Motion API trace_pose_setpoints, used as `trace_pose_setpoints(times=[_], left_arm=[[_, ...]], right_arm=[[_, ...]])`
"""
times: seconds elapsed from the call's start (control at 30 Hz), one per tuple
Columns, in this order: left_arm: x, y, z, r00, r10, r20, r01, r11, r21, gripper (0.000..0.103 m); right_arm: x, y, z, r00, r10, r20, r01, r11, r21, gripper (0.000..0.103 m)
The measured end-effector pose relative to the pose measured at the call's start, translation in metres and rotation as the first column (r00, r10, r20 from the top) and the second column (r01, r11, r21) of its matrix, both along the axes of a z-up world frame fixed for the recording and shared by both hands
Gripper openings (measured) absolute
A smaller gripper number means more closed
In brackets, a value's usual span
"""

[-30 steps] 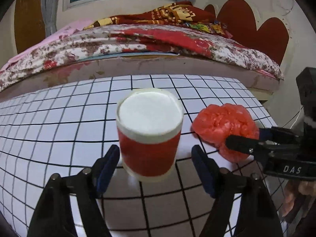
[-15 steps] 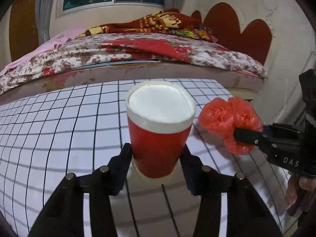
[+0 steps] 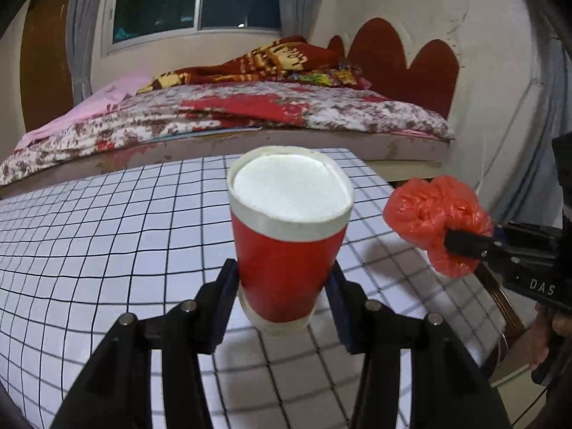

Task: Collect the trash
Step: 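Carry the red cup in left gripper over the bin while right gripper carries the red bag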

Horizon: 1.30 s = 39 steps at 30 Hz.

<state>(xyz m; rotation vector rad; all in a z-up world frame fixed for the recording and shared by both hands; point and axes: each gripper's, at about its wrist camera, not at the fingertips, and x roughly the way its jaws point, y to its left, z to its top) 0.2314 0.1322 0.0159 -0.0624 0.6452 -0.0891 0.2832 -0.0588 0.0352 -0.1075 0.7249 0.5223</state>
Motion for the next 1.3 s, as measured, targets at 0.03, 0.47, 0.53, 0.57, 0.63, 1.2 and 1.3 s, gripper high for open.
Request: trace_pose_setpoints(times=[0.03,0.47,0.53,0.57,0.63,1.2,1.3], left_arm=[[-0.006,-0.007,0.004,1.000,-0.011,0.008,0.011,1.000,0.006,0.050],[-0.051,-0.079,0.014,0.993,-0.116,0.036,0.117,0.993,-0.002,0.050],[-0.056,-0.090,0.014,0.991,-0.131,0.037,0.132,0.991,-0.009,0.050],[-0.057,-0.096,0.014,0.989,-0.144,0.035,0.145,0.989,-0.012,0.050],[-0.061,-0.108,0.015,0.987,-0.159,0.034,0.160,0.987,-0.011,0.050],[-0.083,-0.196,0.021,0.948,-0.316,0.033,0.315,0.949,0.030,0.050],[-0.088,-0.213,0.020,0.938,-0.345,0.029,0.344,0.938,0.031,0.050]], right_arm=[[-0.006,-0.004,0.003,1.000,-0.004,0.005,0.004,1.000,0.005,0.024],[-0.081,-0.085,0.033,0.993,-0.101,0.056,0.095,0.991,0.093,0.024],[-0.090,-0.094,0.038,0.990,-0.117,0.081,0.111,0.991,0.078,0.024],[-0.093,-0.096,0.039,0.989,-0.120,0.090,0.114,0.991,0.071,0.024],[-0.101,-0.103,0.042,0.986,-0.126,0.110,0.121,0.991,0.049,0.024],[-0.138,-0.192,0.036,0.955,-0.279,0.102,0.275,0.960,0.054,0.024],[-0.144,-0.207,0.033,0.948,-0.303,0.096,0.299,0.953,0.053,0.024]])
